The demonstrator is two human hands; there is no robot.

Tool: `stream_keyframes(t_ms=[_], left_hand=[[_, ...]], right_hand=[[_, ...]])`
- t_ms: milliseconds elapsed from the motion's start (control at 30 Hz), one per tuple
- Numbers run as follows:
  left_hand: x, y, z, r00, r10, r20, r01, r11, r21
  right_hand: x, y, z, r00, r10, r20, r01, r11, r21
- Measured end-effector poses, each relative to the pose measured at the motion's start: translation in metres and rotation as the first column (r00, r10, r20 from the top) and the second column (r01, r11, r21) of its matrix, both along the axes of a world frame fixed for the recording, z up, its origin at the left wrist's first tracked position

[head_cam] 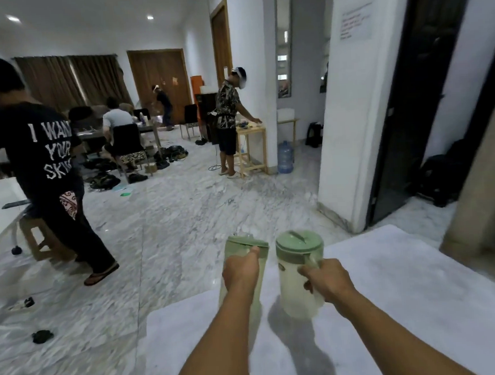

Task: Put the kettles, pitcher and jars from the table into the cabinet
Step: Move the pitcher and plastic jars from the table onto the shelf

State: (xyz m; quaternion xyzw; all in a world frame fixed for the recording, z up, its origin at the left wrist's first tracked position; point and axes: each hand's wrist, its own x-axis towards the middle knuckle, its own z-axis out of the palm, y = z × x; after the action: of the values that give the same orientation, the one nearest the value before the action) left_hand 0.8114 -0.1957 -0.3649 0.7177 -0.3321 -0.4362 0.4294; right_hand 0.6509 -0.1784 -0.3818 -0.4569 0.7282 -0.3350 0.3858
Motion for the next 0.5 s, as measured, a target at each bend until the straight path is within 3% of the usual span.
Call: stream_keyframes(t_ms=[267,400,500], left_hand=[[-0.056,0.083,0.097,0.950,-0.287,-0.125,0.246,0.931,-0.270],[-0.122,0.128,0.140,0.877,-0.459,-0.143,0.388,0.851,-0.354],[-0.183,0.164,0.163,0.803,-0.580,-0.136,0.490,0.773,-0.403]], right_hand=[[-0.035,0.118,0.089,0.942,-0.297,0.159,0.325,0.923,-0.207],[-0.091,0.180,0.130,0.856,-0.462,0.232,0.514,0.809,-0.285],[-0.143,0.233,0.156,0.758,-0.586,0.287,0.652,0.673,-0.350]])
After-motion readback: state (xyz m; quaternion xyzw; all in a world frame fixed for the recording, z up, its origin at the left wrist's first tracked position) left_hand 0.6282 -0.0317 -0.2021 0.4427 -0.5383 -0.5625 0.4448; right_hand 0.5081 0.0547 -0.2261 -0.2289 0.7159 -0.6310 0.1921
